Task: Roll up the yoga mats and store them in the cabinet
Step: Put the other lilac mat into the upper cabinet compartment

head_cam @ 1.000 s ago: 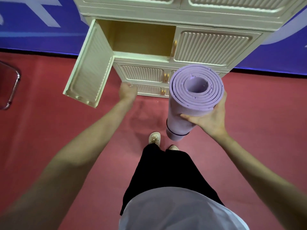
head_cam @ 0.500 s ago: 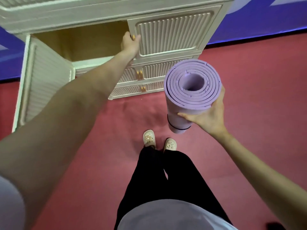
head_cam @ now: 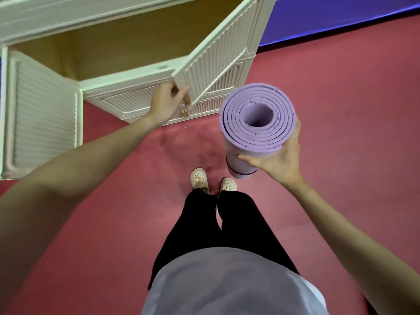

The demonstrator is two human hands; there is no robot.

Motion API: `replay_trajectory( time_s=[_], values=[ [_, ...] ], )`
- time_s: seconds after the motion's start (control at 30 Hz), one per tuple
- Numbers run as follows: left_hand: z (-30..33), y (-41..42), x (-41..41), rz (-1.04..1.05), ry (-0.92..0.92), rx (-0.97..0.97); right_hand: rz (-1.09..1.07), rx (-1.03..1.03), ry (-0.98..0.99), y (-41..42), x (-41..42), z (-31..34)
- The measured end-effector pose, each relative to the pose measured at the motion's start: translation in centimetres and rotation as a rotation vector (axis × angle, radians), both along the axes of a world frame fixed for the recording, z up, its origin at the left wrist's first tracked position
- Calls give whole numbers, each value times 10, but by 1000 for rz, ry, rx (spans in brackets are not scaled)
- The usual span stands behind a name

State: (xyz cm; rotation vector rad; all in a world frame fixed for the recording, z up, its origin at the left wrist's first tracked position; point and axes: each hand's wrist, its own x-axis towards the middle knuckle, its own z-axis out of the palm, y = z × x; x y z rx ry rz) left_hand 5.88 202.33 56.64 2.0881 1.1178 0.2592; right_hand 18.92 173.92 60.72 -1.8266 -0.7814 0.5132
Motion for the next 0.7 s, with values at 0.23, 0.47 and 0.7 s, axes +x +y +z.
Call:
replay_trajectory(
  time_s=[0.23,0.47,0.7],
  values=[
    [13,-71,26,-338,40,-85,-42,-28,6,-49,4,9],
    [1,-119,85,-446,20,-217,-73,28,11,-89,8,18],
    [-1,-143,115,-509,39,-355,-125,1,-1,-121,17,17]
  ],
)
